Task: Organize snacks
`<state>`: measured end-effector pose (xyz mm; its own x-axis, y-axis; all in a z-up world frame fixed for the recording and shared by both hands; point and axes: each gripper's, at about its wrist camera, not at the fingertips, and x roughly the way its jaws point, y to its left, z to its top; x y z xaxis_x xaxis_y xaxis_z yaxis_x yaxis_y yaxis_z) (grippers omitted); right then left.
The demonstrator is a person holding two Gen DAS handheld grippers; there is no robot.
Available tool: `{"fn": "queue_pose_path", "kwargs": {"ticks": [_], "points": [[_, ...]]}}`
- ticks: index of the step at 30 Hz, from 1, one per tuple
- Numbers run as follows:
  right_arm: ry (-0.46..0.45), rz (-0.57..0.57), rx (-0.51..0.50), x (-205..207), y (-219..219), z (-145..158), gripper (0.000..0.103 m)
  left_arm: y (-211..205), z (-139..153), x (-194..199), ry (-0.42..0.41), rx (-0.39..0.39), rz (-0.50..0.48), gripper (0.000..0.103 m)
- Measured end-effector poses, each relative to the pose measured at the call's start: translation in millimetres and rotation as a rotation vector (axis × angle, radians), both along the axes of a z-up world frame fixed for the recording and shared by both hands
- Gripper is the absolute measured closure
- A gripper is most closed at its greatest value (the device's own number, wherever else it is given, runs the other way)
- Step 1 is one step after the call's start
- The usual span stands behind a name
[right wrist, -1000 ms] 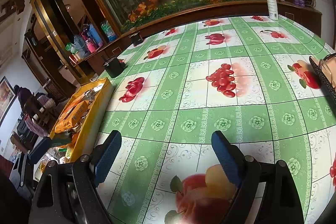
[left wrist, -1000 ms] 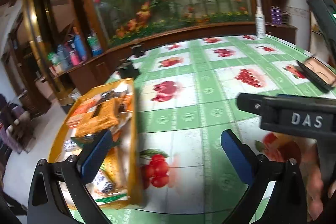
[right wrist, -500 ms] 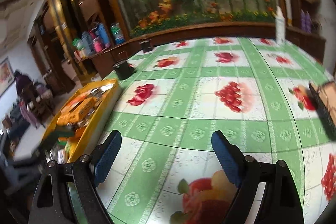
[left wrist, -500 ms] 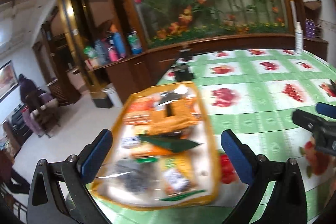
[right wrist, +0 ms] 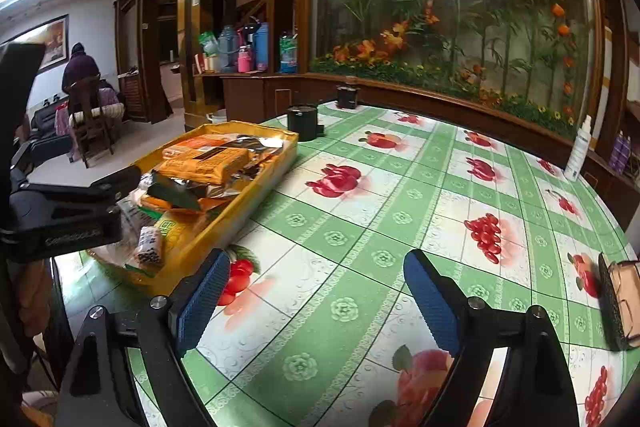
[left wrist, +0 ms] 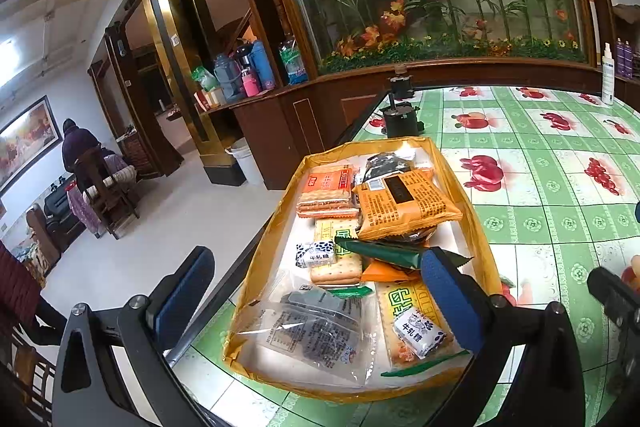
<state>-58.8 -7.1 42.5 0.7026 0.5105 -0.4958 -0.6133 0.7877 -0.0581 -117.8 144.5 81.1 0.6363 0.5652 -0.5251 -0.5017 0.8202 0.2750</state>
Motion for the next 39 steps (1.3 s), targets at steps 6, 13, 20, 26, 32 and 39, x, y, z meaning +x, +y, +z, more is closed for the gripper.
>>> {"fn": "queue_pose_path", "kwargs": {"ticks": [6, 13, 20, 26, 32, 39], "points": [[-0.01, 0.026, -0.017, -6.3, 5.5, -1.3, 0.01, -0.6, 0.4, 0.8, 0.005, -0.009, -0.001, 0.0], [0.013, 0.03, 0.019, -4.5, -0.2, 1.0, 0.01, -3.9, 0.6, 4.5, 0.013, -0.026, -0.014, 0.0], [0.037, 0.011, 0.058, -1.5, -8.5, 3.3, 0.009, -8.9, 0.0, 6.8, 0.023, -0.033, -0.026, 0.0], [0.043, 0.009, 0.072, -0.8, -10.7, 4.6, 0.009, -11.2, 0.1, 7.5, 0.026, -0.032, -0.028, 0.0], [0.046, 0.01, 0.072, -0.9, -11.0, 4.3, 0.009, -11.6, 0.3, 7.1, 0.025, -0.036, -0.023, 0.0], [0.047, 0.009, 0.071, -1.0, -11.0, 4.2, 0.009, -5.3, -0.7, 7.7, 0.033, -0.056, -0.018, 0.0]]}}
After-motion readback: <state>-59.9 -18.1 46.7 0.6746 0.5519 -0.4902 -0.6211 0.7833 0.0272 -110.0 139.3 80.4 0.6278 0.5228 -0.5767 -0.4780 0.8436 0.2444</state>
